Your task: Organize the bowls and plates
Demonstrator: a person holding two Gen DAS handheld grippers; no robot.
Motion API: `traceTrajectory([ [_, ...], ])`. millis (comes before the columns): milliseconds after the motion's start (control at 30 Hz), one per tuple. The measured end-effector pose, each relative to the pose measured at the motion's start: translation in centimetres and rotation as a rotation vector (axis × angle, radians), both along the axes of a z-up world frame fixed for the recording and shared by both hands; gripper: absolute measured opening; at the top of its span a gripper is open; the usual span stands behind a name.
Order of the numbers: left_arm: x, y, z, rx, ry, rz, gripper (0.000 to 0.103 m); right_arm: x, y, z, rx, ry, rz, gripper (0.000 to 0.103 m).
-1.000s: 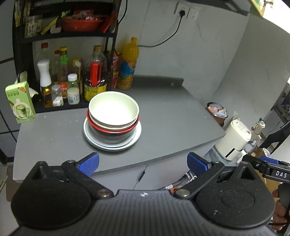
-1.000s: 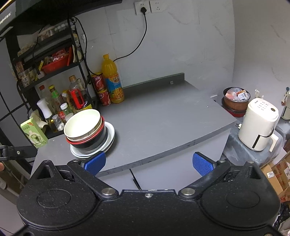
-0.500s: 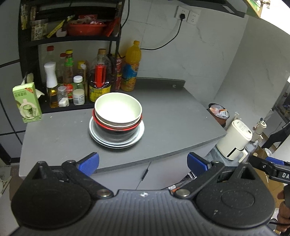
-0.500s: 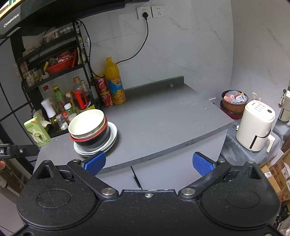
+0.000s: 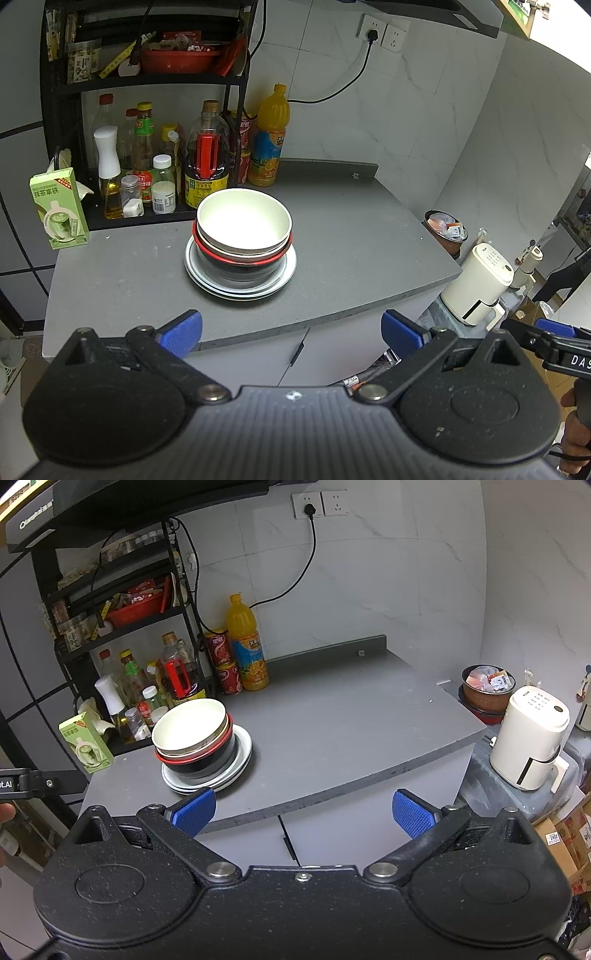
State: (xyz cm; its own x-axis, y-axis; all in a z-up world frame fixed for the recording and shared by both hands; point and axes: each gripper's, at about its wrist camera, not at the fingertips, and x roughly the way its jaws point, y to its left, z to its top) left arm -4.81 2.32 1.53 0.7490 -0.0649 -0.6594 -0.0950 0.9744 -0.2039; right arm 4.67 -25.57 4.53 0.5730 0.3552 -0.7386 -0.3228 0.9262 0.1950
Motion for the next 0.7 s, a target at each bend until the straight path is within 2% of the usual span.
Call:
traceTrajectory([
  [700,0.9,-1.2,-0.1,0.001,0.002,-0.009,0.102,0.3,-0.7,-0.2,0.000,-0.010,-0.002,0.103],
])
